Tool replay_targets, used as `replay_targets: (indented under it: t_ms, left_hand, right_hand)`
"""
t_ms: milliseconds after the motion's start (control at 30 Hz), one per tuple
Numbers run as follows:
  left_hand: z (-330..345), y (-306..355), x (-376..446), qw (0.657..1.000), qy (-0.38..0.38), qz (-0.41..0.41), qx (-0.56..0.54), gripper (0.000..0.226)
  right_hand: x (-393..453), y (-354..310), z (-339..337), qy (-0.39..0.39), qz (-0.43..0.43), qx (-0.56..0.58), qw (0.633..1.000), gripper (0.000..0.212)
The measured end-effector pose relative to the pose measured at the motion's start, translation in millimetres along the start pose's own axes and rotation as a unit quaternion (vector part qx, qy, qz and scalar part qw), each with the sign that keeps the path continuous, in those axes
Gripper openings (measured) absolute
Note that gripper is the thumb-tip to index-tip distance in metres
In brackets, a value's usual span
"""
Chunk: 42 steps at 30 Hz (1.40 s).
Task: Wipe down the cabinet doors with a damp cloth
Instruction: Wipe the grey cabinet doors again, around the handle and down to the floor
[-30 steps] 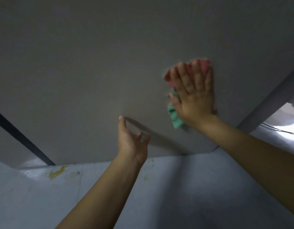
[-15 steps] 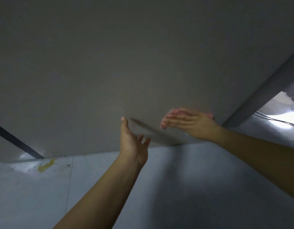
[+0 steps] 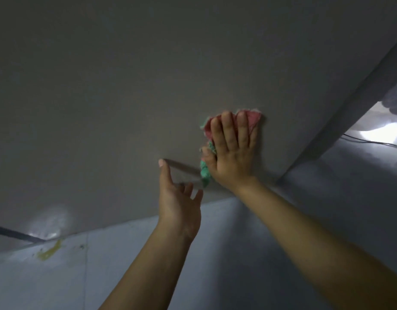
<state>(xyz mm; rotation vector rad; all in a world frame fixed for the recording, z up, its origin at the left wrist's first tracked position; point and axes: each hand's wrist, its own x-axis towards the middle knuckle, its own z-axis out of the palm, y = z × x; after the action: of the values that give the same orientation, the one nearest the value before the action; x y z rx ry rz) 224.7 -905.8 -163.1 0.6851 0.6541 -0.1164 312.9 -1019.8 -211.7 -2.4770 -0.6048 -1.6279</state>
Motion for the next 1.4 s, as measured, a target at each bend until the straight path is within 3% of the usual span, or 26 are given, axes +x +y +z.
replay_targets:
  t_ms: [300, 433, 567, 633, 767, 800, 867, 1000, 1100, 1133, 1167, 1267, 1300, 1333, 1367, 1400]
  left_hand:
    - [28.6, -21.9, 0.9, 0.997, 0.015, 0.032, 0.074, 0.066]
    - [23.1, -18.9, 1.4, 0.992, 0.043, 0.006, 0.120, 0.090]
    - [10.0, -15.1, 8.7, 0.985, 0.060, 0.018, 0.158, 0.096]
    - [11.4, -17.3, 7.3, 0.983, 0.065, 0.030, 0.171, 0.099]
    - [20.6, -26.0, 2.1, 0.978, 0.092, 0.055, 0.178, 0.092]
    - [23.3, -27.9, 1.6, 0.977, 0.098, 0.064, 0.178, 0.088]
    - [29.8, -33.4, 2.7, 0.973, 0.106, 0.073, 0.190, 0.082]
    - [47.5, -48.7, -0.6, 0.971, 0.066, 0.033, 0.229, 0.092]
    - [56.1, -55.1, -1.4, 0.967, 0.053, 0.032, 0.249, 0.087]
    - [56.9, -56.2, -1.2, 0.965, 0.059, 0.032, 0.253, 0.084]
    - [57.1, -56.5, -0.6, 0.963, 0.072, 0.032, 0.257, 0.082]
    - [55.8, -59.5, 0.9, 0.959, 0.087, 0.034, 0.268, 0.078]
    - [57.3, -61.6, 0.5, 0.959, 0.086, 0.039, 0.268, 0.077]
    - [58.1, -61.5, 0.4, 0.959, 0.090, 0.045, 0.264, 0.076]
    - [59.1, -61.5, 0.2, 0.959, 0.094, 0.048, 0.261, 0.075]
    - [59.4, -62.7, 0.7, 0.960, 0.095, 0.050, 0.259, 0.074]
  right_hand:
    - [-58.3, -41.9, 22.5, 0.005, 0.195, 0.028, 0.980, 0.060]
    - [-26.3, -36.3, 11.6, 0.052, 0.291, 0.102, 0.950, 0.059]
    - [-21.1, -16.1, 18.7, 0.106, 0.384, 0.113, 0.910, 0.055]
    - [-42.9, -18.7, 29.8, 0.121, 0.468, 0.123, 0.866, 0.057]
    - [-81.8, -23.6, 44.7, 0.154, 0.695, 0.201, 0.673, 0.059]
    - [-78.6, -21.7, 45.0, 0.166, 0.714, 0.209, 0.648, 0.056]
    - [-59.9, -16.0, 41.0, 0.187, 0.705, 0.212, 0.651, 0.055]
    - [-16.7, -7.4, 25.0, 0.202, 0.622, 0.184, 0.733, 0.053]
    - [-35.2, 2.5, 31.9, 0.218, 0.586, 0.166, 0.762, 0.052]
    - [-49.3, 7.5, 36.7, 0.225, 0.602, 0.178, 0.745, 0.052]
    - [-62.4, 13.5, 41.2, 0.243, 0.644, 0.208, 0.695, 0.052]
    - [-79.2, 17.5, 38.7, 0.265, 0.838, 0.308, 0.363, 0.047]
    - [-81.2, 17.4, 37.3, 0.241, 0.856, 0.327, 0.318, 0.044]
    - [-81.1, 12.4, 36.5, 0.215, 0.859, 0.329, 0.327, 0.044]
    - [-81.7, 4.7, 35.8, 0.194, 0.848, 0.315, 0.379, 0.046]
    - [-81.4, -4.0, 38.6, 0.186, 0.819, 0.291, 0.459, 0.050]
